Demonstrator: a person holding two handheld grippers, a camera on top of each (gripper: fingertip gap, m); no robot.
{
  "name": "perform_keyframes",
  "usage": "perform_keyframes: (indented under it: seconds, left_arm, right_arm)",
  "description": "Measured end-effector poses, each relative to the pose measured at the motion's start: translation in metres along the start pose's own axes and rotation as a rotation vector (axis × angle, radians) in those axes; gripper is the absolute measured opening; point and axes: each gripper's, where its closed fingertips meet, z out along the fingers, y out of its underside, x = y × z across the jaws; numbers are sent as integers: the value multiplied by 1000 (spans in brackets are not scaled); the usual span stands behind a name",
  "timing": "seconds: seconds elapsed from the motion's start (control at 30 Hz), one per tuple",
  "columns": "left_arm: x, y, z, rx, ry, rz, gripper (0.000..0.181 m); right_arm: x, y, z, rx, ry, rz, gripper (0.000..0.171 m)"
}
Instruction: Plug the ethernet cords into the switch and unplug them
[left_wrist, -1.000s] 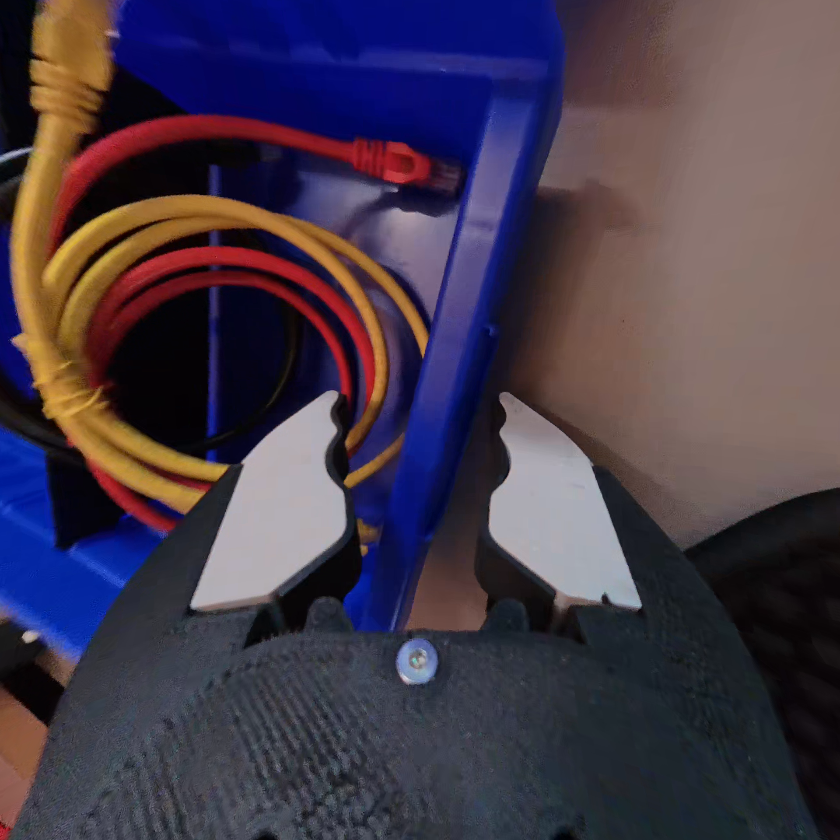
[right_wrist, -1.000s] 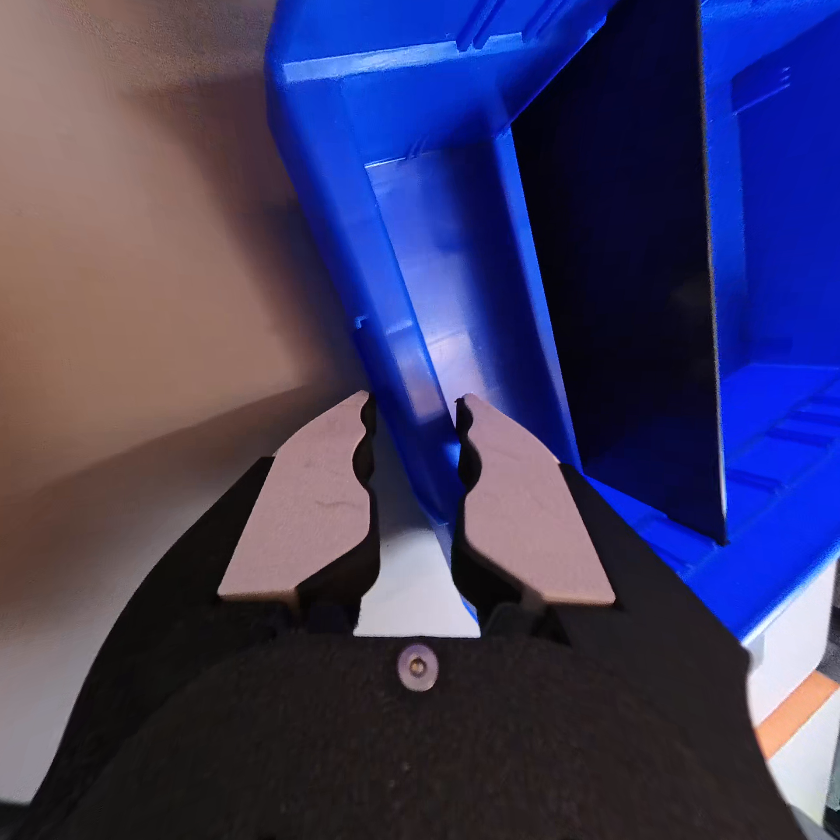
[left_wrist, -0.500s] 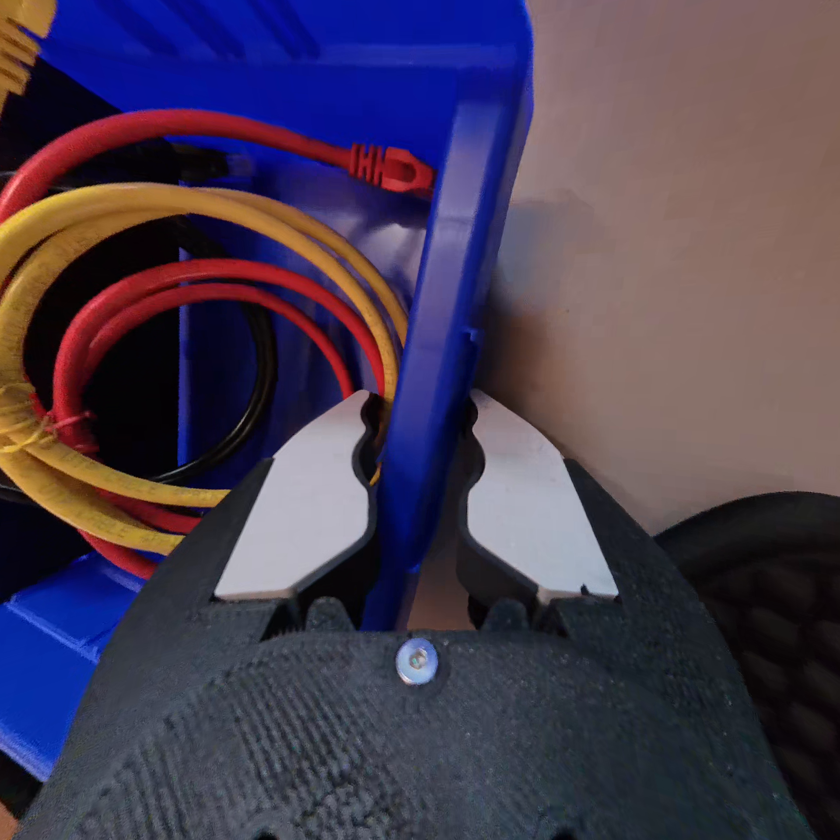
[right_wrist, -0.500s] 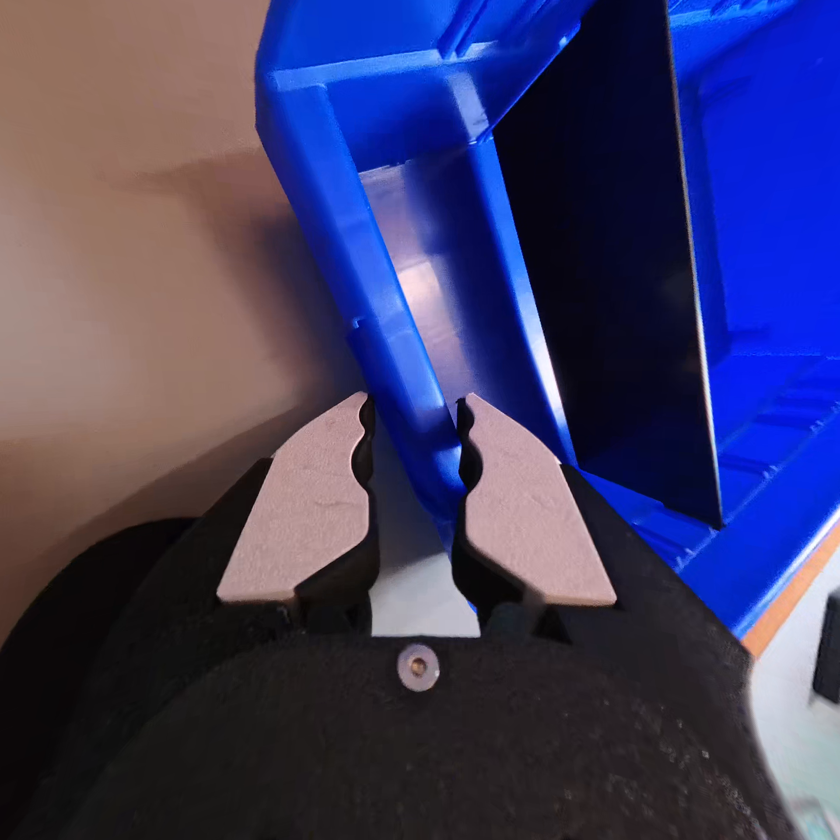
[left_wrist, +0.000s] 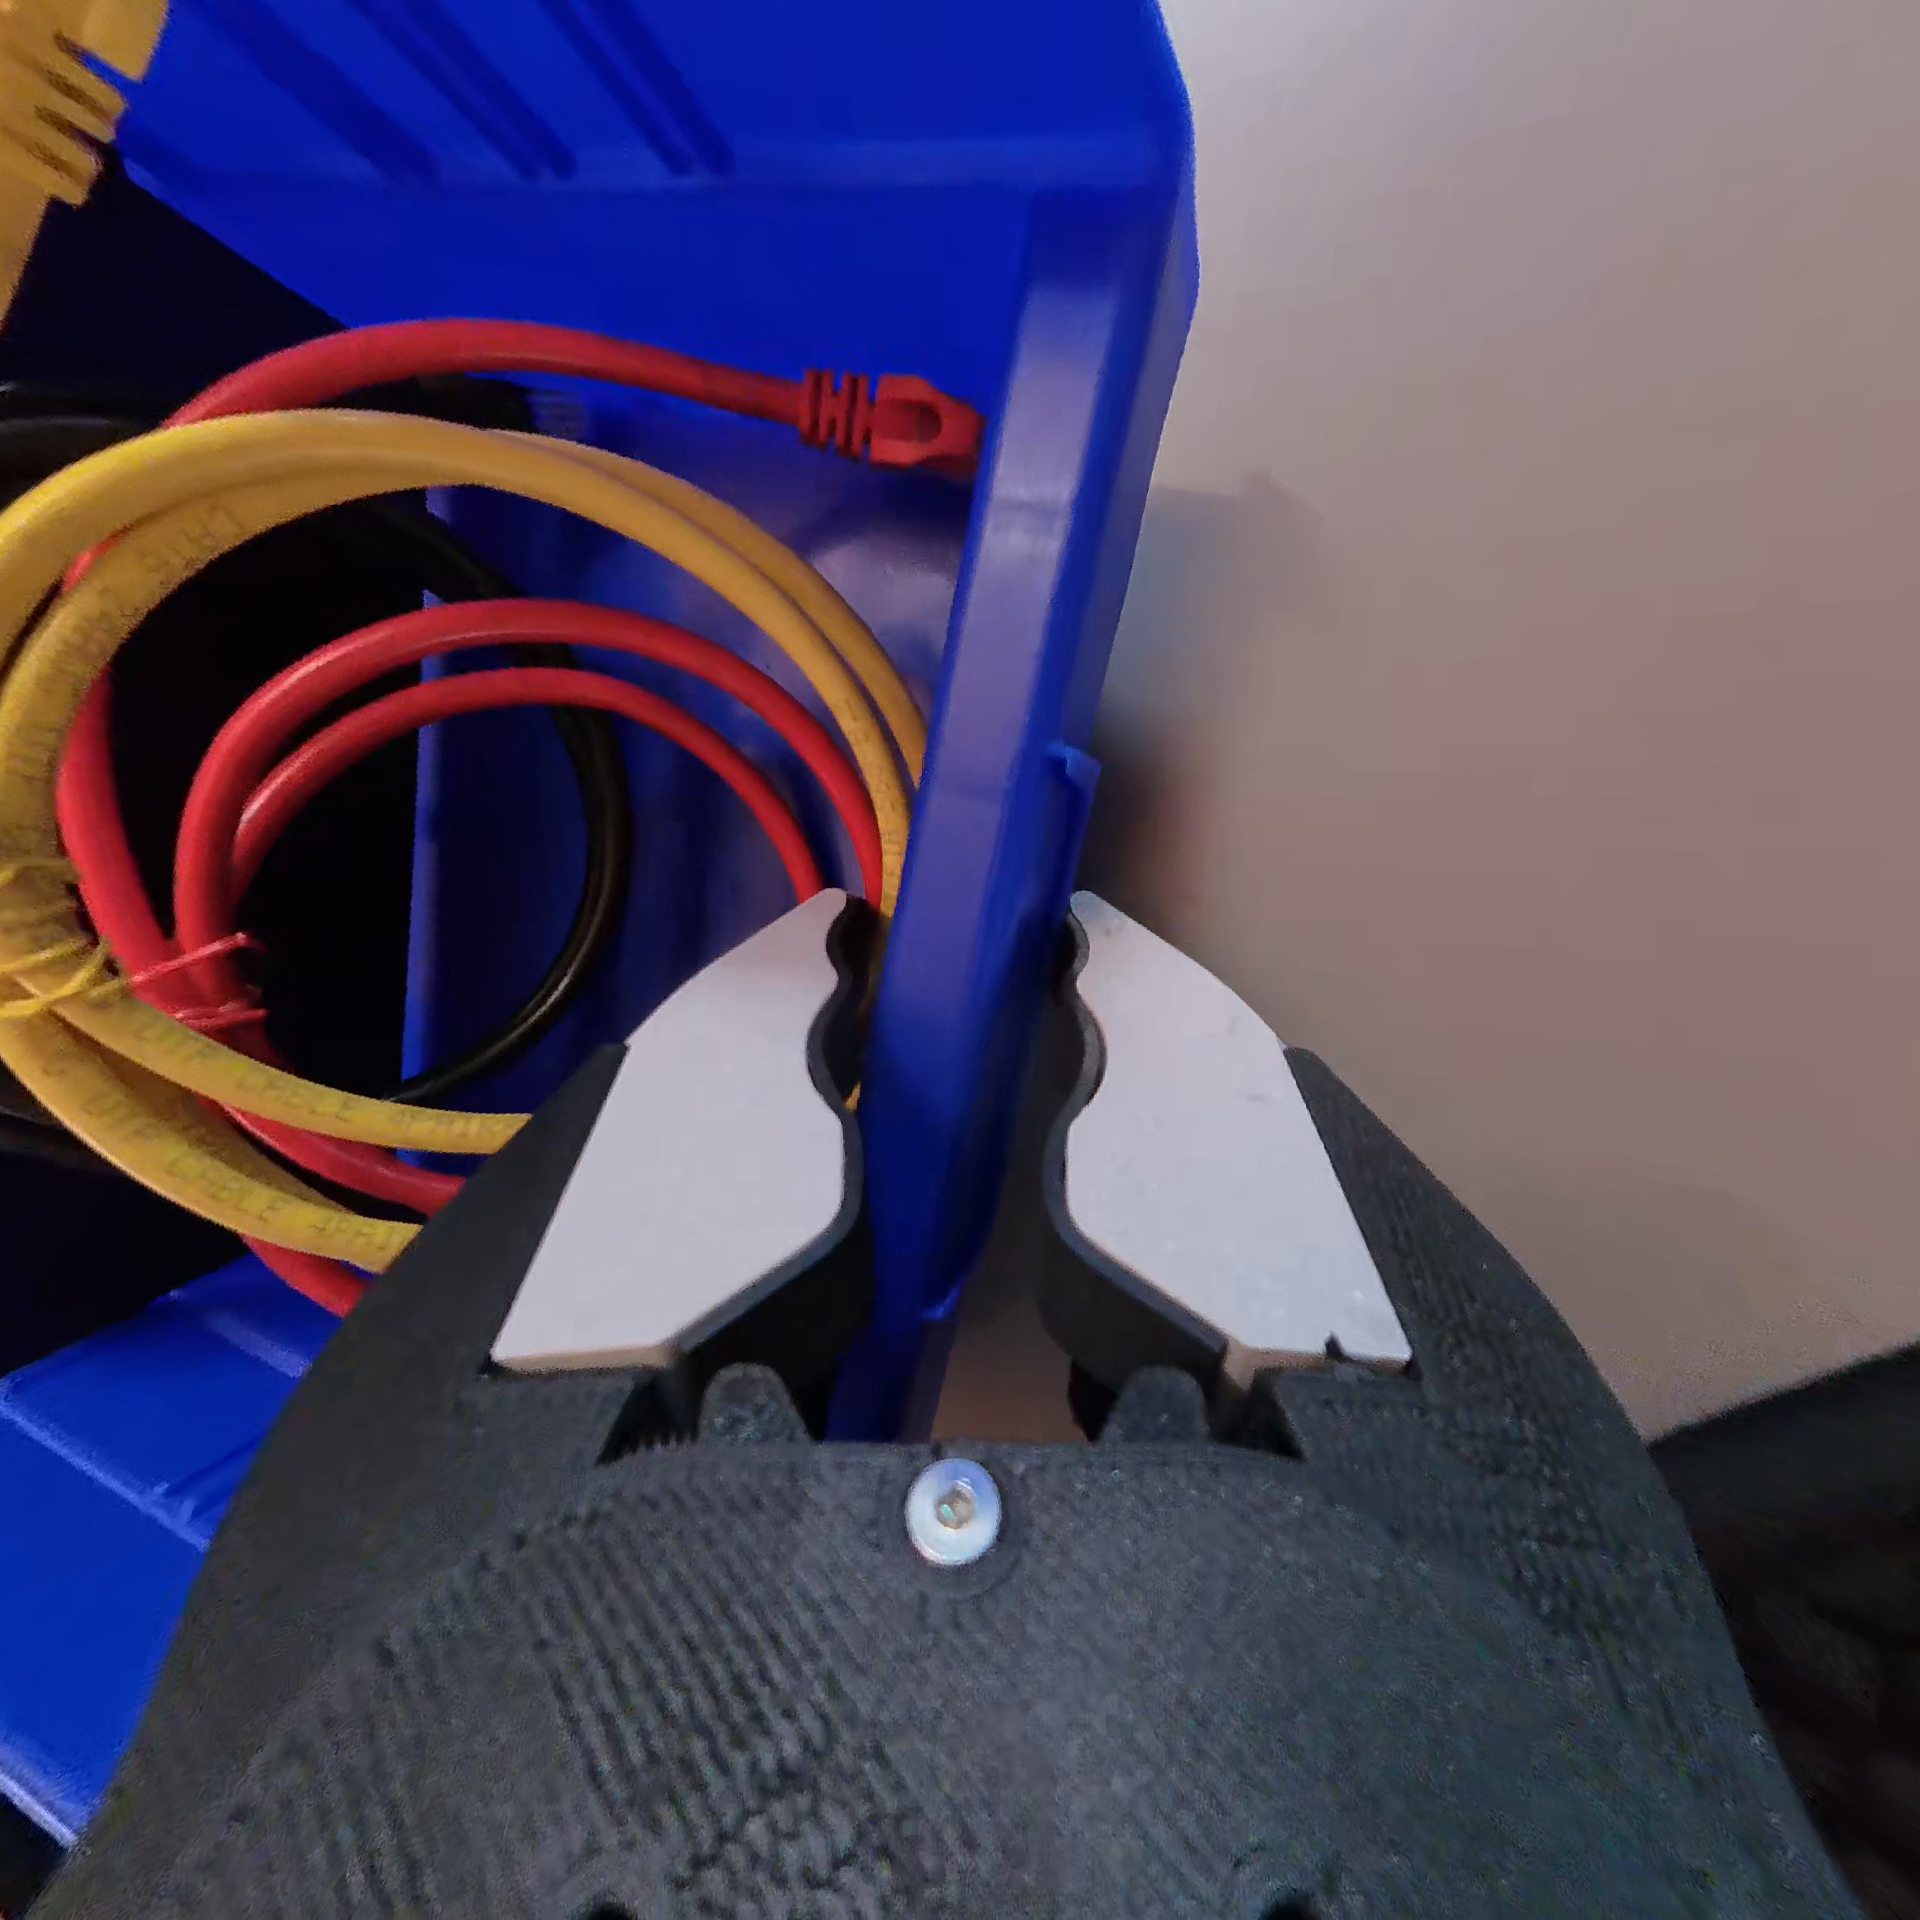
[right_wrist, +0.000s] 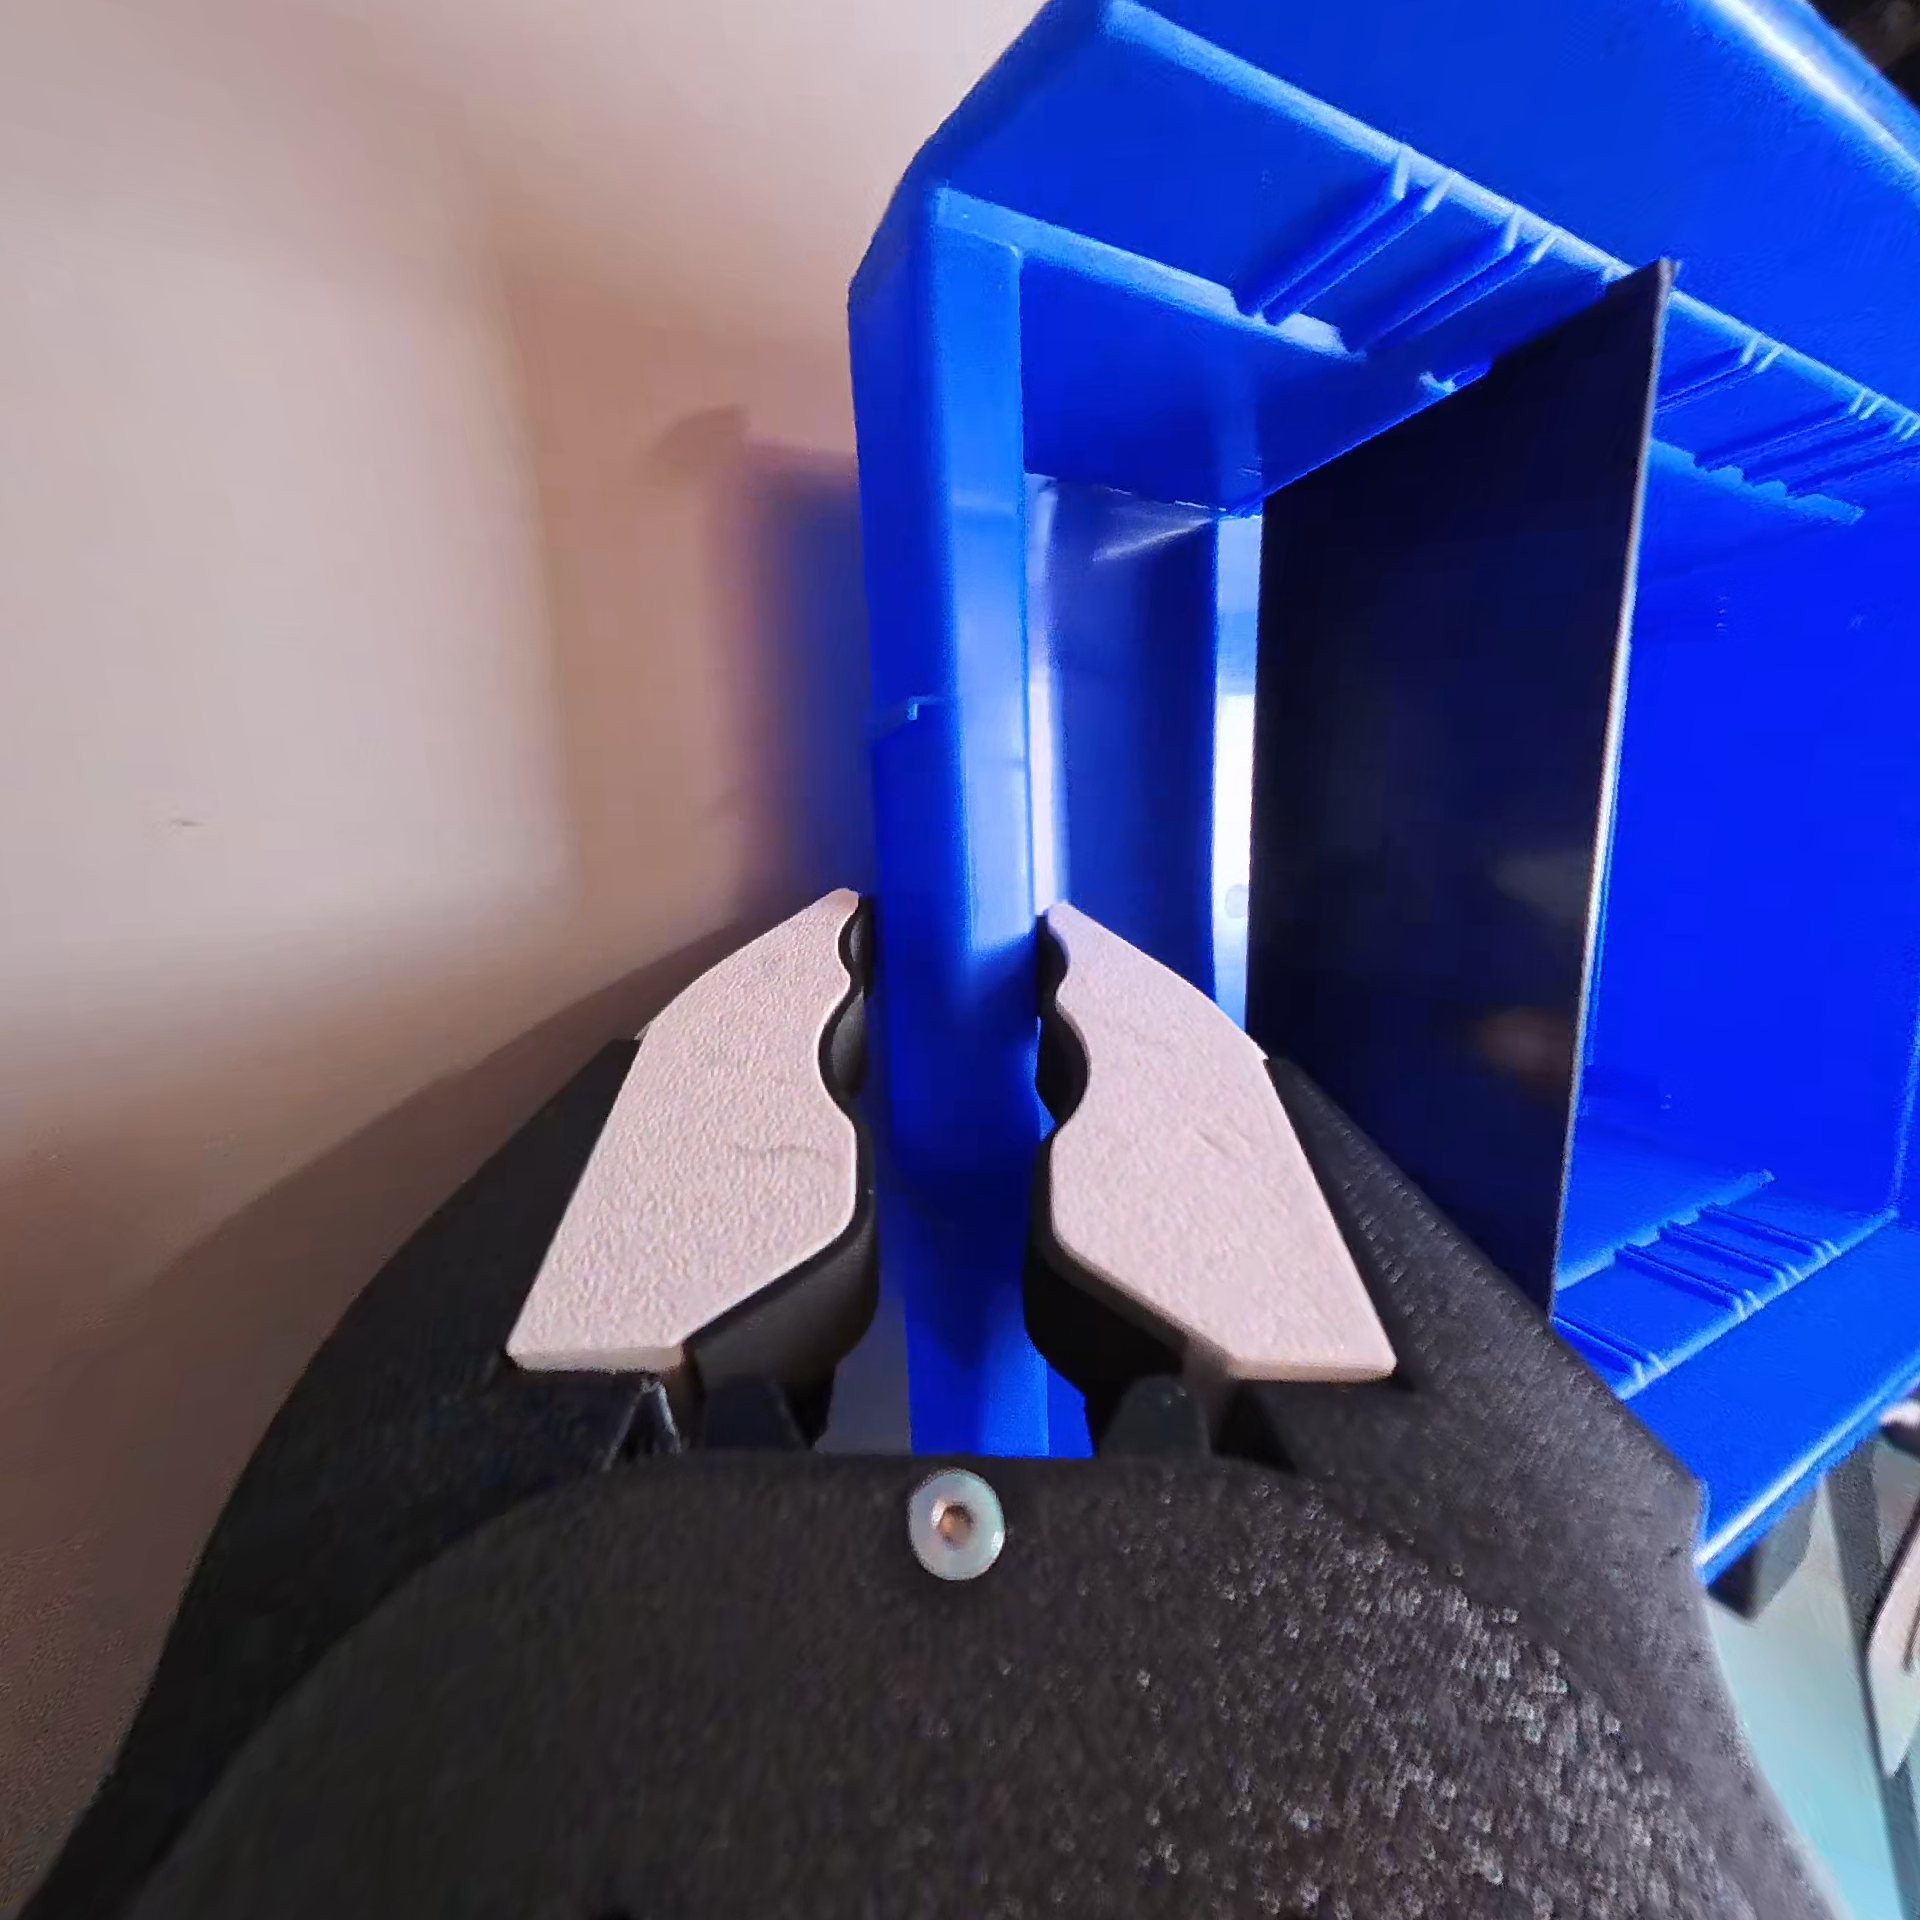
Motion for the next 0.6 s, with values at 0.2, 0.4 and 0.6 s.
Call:
perform_keyframes:
  seconds: [0.2, 0.4, 0.6]
  left_arm:
    - [-33, -7, 15, 5, -15, -44, 36]
    - [-64, -16, 29, 11, -75, -66, 40]
    - [-68, -41, -3, 228, -40, -163, 47]
  right_arm:
    - [33, -7, 22, 31, -30, -76, 29]
    - [54, -16, 31, 45, 14, -44, 37]
    - [24, -104, -38, 546, -97, 310, 50]
